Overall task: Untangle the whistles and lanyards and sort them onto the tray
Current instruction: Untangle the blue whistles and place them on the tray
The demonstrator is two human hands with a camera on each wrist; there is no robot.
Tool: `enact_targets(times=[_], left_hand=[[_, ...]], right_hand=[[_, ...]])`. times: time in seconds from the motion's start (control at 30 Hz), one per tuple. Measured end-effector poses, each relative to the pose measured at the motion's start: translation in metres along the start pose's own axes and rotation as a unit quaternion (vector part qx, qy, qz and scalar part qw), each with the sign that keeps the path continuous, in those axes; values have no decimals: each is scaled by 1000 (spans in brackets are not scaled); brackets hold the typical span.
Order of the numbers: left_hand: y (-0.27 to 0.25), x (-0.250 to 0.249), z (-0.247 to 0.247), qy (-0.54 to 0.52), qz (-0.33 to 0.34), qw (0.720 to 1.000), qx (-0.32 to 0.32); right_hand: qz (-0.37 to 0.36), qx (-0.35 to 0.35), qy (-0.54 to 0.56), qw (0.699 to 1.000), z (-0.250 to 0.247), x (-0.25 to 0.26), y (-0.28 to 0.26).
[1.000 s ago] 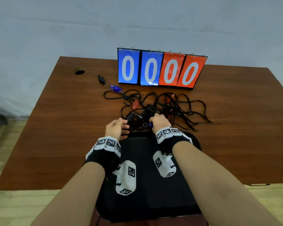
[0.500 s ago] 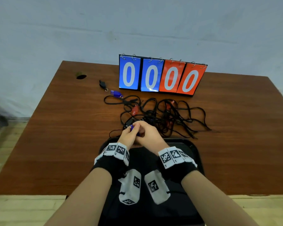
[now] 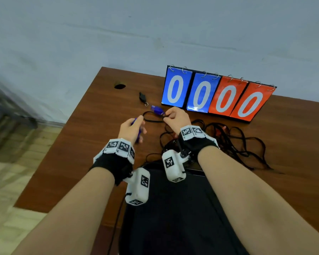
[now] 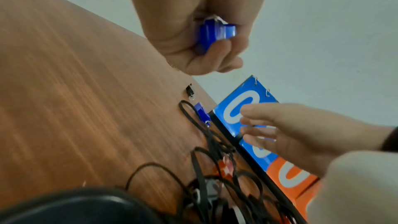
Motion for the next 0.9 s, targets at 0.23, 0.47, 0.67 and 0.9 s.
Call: enact_targets(times=[0.23, 0.47, 0.67, 0.9], left_hand=[[42, 9, -27, 5, -7, 1000, -14], [68, 23, -39, 7, -15, 1000, -12], [72, 38, -34, 7, -24, 1000, 4], [57, 36, 21, -35, 0, 998, 43]], right_hand=[[45, -28, -95, 994, 36, -2, 56], [47, -21, -173, 984, 62, 5, 99], [25, -30, -155, 987, 64, 5, 100], [-12, -10, 69, 998, 38, 6, 24]])
Point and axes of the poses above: each hand's wrist, its own y-axis towards the middle knuckle, its own z-axis out of the palm, x = y × z, the point moved 4 cm from there along y, towards the middle knuckle, and after that the axes turned 11 degrees about z, right-handed, at the moved point
